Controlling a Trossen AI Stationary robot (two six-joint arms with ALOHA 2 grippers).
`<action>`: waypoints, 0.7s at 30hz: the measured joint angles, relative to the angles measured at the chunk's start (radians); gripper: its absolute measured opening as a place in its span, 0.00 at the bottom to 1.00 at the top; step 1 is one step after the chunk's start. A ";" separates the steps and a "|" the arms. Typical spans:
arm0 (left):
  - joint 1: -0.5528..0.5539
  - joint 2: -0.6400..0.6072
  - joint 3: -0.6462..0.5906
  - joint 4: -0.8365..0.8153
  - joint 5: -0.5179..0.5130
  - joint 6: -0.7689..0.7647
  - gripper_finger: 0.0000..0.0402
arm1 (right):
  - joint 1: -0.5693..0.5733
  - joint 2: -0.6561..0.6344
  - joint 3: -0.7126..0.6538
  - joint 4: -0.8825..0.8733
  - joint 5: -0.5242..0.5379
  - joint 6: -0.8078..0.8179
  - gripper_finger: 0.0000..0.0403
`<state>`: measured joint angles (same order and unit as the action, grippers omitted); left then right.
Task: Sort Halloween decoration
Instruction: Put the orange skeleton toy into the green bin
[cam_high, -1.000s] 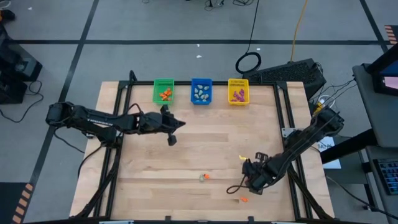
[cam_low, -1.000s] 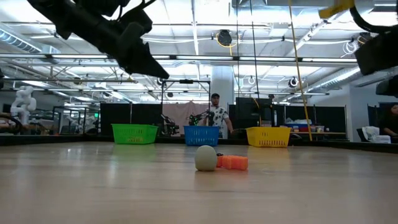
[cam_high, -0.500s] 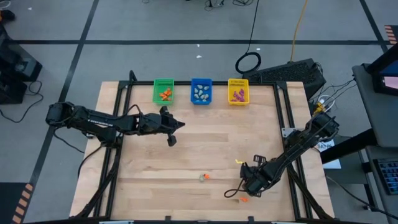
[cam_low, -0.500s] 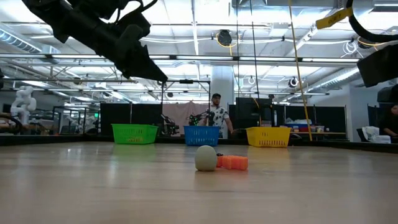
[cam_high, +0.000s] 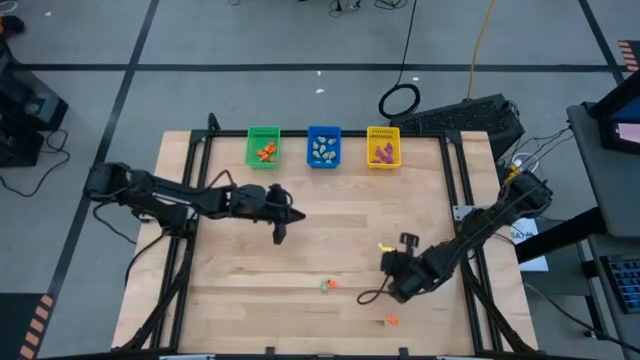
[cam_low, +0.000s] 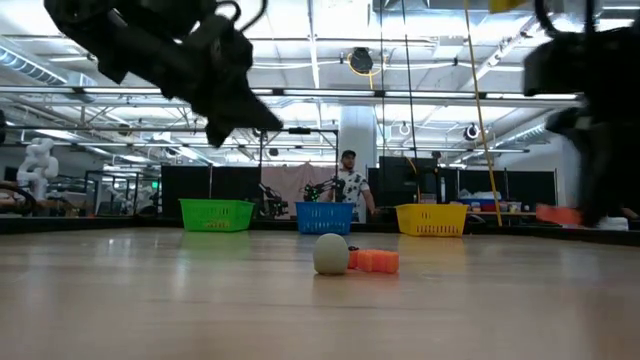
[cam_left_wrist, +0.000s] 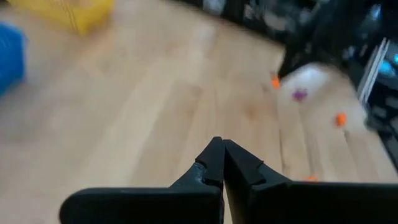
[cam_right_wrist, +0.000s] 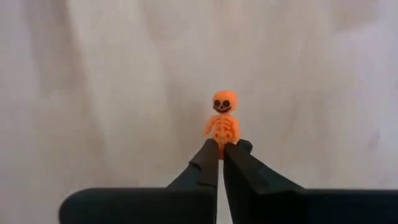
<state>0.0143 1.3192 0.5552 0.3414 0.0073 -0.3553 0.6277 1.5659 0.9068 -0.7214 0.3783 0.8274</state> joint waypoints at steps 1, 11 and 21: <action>0.000 0.019 -0.001 -0.005 0.016 -0.012 0.02 | -0.015 0.000 0.000 0.017 0.028 -0.033 0.00; -0.060 0.302 0.031 0.346 0.088 -0.059 0.33 | -0.164 0.001 0.001 0.304 0.227 -0.368 0.00; -0.066 0.442 0.180 0.431 0.070 -0.141 0.51 | -0.227 0.000 0.002 0.481 0.233 -0.581 0.00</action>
<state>-0.0513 1.7612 0.7349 0.7723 0.0776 -0.4967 0.4012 1.5661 0.9085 -0.2408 0.6117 0.2466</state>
